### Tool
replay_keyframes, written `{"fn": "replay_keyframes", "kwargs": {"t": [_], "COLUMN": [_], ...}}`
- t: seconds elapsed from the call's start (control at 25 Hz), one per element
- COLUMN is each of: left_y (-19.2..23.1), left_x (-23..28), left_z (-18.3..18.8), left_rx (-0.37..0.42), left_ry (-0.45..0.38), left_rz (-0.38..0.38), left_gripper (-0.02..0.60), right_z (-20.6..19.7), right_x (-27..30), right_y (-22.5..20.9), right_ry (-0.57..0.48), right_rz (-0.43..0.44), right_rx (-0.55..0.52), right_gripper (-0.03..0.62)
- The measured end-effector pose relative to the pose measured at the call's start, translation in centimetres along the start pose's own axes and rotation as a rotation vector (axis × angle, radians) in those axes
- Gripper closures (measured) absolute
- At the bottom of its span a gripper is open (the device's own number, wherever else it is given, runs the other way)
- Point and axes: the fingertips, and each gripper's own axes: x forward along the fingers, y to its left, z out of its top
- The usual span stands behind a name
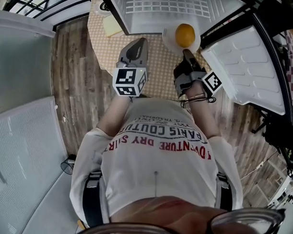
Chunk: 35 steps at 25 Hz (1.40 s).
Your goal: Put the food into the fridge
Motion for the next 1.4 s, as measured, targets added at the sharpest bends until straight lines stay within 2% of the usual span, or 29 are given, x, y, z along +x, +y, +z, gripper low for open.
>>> {"fn": "replay_keyframes", "kwargs": {"t": [0.36, 0.6, 0.84, 1.0, 1.2, 1.4], "left_y": [3.8, 5.3, 6.1, 5.7, 5.4, 6.2], "left_x": [1.0, 1.9, 2.4, 2.7, 3.1, 3.5], "left_z": [0.0, -0.3, -0.7, -1.1, -0.9, -0.6], "left_rx": [-0.024, -0.045, -0.064, -0.067, -0.064, -0.054], "left_ry": [0.007, 0.012, 0.023, 0.032, 0.035, 0.027], "left_rz": [-0.036, -0.021, -0.015, -0.018, -0.027, -0.002], "left_gripper": [0.554, 0.554, 0.554, 0.554, 0.554, 0.554], "right_z": [0.2, 0.5, 2.0, 1.4, 1.7, 1.7], "right_x": [5.3, 8.5, 10.9, 12.3, 14.2, 15.8], "right_y": [2.2, 2.8, 1.4, 2.7, 3.1, 3.5], "right_ry": [-0.059, -0.058, -0.07, -0.079, -0.081, -0.069], "right_rz": [0.014, -0.007, -0.024, -0.029, -0.032, -0.032], "right_rx": [-0.057, -0.061, -0.063, -0.006, 0.002, -0.002], "right_gripper": [0.56, 0.56, 0.56, 0.56, 0.56, 0.56]}}
